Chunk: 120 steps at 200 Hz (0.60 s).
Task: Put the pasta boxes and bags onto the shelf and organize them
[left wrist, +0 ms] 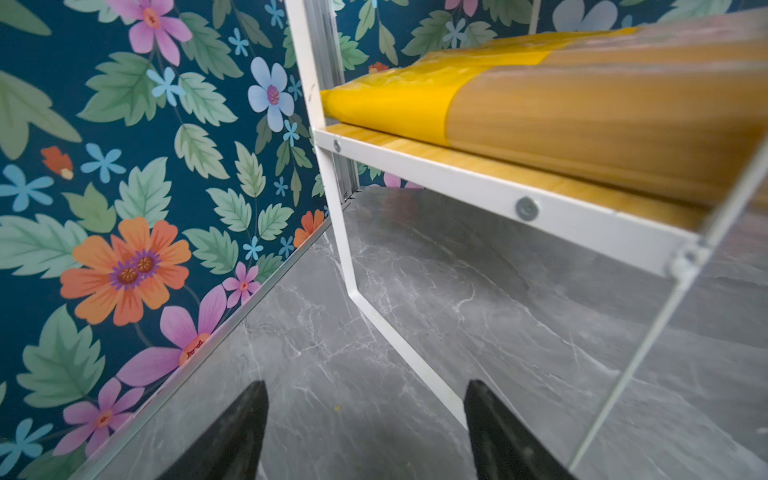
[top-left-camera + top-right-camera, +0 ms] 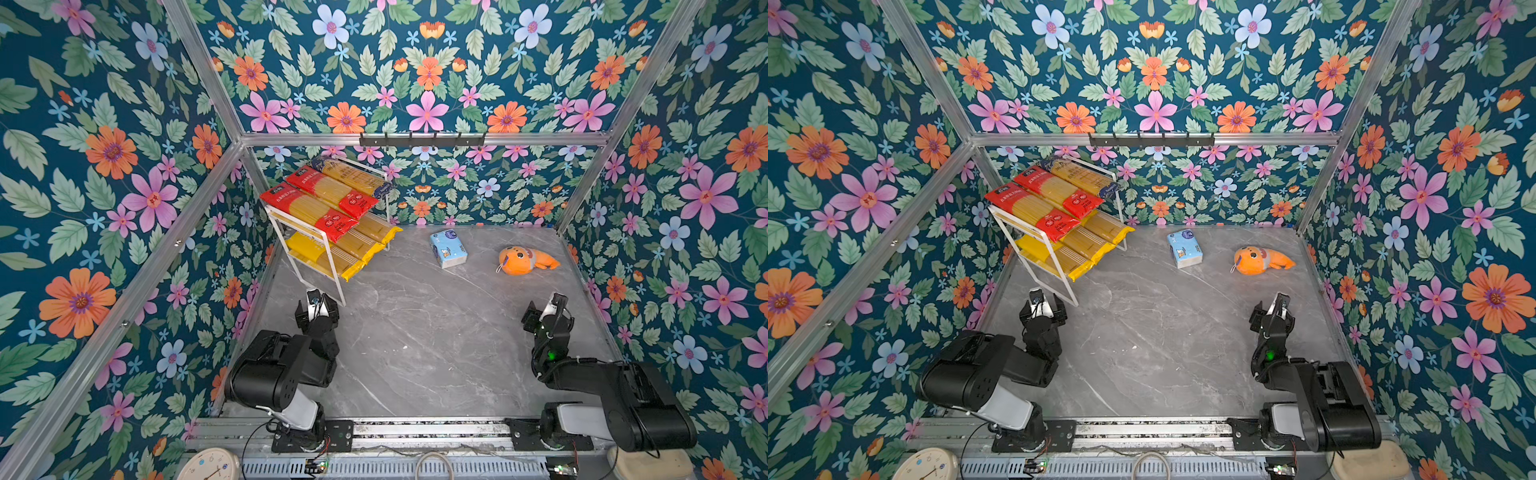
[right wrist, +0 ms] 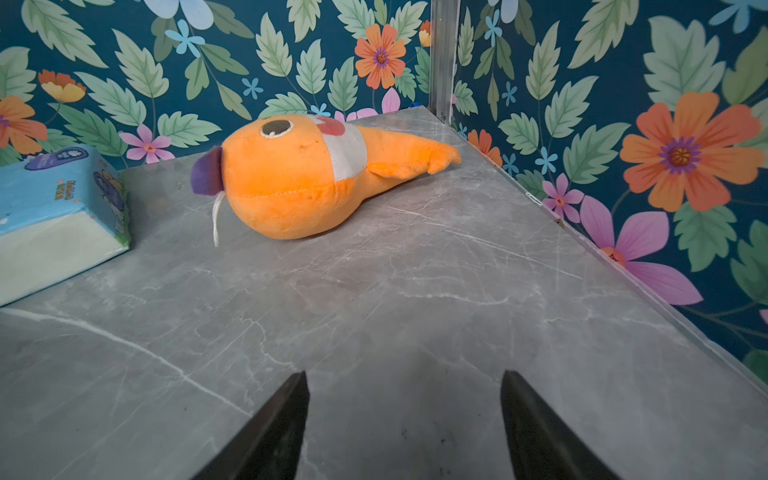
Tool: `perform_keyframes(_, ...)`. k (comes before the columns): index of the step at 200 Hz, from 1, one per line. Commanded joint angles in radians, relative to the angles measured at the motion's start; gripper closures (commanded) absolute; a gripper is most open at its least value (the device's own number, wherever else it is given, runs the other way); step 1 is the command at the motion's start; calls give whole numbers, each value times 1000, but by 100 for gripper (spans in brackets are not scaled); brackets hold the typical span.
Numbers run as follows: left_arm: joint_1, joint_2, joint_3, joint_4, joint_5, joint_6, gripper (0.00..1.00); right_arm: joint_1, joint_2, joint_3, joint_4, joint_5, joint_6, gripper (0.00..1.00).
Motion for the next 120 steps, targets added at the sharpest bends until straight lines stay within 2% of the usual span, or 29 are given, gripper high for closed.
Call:
perform_keyframes(1, 15, -19, 21, 9, 44, 5, 23, 1, 8, 4, 161, -68, -46, 25)
perform_keyframes(23, 30, -17, 39, -23, 61, -5, 23, 1, 2, 34, 93, -86, -47, 23)
perform_keyframes(50, 71, -18, 50, -58, 131, -36, 22, 1, 60, 70, 71, -132, -64, 22)
perform_keyframes(65, 102, 1, 57, -78, 191, -63, 23, -6, 150, 63, 212, -130, -85, 20)
perform_keyframes(76, 108, 80, 63, 45, 197, -28, 22, -6, 89, 85, 67, -134, -58, 20)
perform_keyframes(82, 107, 57, 75, -39, 203, -48, 22, -10, 76, 97, 19, -140, -50, 20)
perform_keyframes(89, 111, 23, 101, -152, 203, -71, 22, -13, 103, 96, 67, -140, -51, 19)
perform_keyframes(101, 122, 58, 103, -76, 216, -59, 22, -15, 121, 91, 111, -141, -66, 19)
perform_keyframes(112, 123, 35, 109, -141, 217, -72, 22, -15, 85, 102, 28, -144, -51, 18)
perform_keyframes(120, 125, 38, 112, -136, 219, -73, 21, -15, 94, 102, 39, -141, -51, 18)
